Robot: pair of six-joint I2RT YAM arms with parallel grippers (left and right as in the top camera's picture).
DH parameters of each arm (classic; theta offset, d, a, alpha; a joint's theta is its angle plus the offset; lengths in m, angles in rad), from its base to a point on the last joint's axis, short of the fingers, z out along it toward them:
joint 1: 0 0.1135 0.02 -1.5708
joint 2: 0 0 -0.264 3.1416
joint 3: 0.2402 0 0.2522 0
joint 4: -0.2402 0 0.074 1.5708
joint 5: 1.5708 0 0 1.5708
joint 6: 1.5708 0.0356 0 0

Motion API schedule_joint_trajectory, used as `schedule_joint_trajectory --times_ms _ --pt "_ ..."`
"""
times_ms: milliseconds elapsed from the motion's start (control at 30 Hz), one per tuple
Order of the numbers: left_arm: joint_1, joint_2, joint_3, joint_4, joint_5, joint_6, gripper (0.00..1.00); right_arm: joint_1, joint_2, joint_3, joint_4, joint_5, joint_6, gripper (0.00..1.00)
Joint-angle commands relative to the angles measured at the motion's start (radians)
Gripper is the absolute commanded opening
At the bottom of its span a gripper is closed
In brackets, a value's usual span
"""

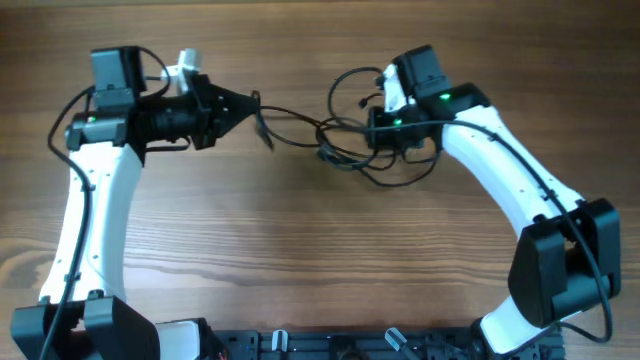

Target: Untangle cables

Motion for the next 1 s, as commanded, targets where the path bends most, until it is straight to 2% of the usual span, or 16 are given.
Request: schedule_joint_trajectory --times_ms 0,133,200,333,400,533,633,667,733,800,867,967 --pt "0.056 -0.014 0.02 0.009 0.001 0.022 0.04 -0.038 0.019 0.003 -0.013 -0.04 -0.088 0.04" --pt "0.072 -0.014 0.02 -0.01 -0.09 0.055 0.04 -0.071 0.013 0.006 -0.013 -0.245 -0.279 0.04" --pt "0.069 -0.014 0.02 -0.051 -0.202 0.074 0.04 -0.081 -0.018 0.011 -0.019 -0.337 -0.366 0.04" --pt "0.069 -0.014 0.019 -0.153 -0.415 0.095 0.04 -0.083 -0.127 0.014 -0.017 -0.323 -0.377 0.04" --pt "0.069 -0.014 0.019 -0.166 -0.43 0.154 0.04 -0.083 -0.181 0.014 -0.01 -0.323 -0.351 0.04" --pt "0.069 -0.014 0.019 -0.17 -0.441 0.188 0.04 -0.083 -0.23 0.014 -0.002 -0.323 -0.286 0.08" --pt "0.069 -0.014 0.019 -0.169 -0.441 0.257 0.04 -0.083 -0.229 0.013 -0.01 -0.315 -0.246 0.18" --pt "0.069 -0.014 0.02 -0.167 -0.441 0.278 0.04 -0.083 -0.229 0.013 -0.012 -0.314 -0.246 0.28" --pt "0.069 -0.023 0.021 -0.134 -0.441 0.291 0.04 -0.083 -0.229 0.013 -0.014 -0.296 -0.246 0.56" --pt "0.07 -0.041 0.062 -0.116 -0.441 0.291 0.04 -0.083 -0.229 0.013 -0.016 -0.285 -0.246 0.69" --pt "0.07 -0.067 0.169 -0.128 -0.439 0.29 0.04 -0.083 -0.229 0.013 -0.013 -0.286 -0.246 0.76" --pt "0.059 -0.106 0.354 -0.131 -0.378 0.284 0.04 -0.083 -0.229 0.013 -0.003 -0.286 -0.248 0.79"
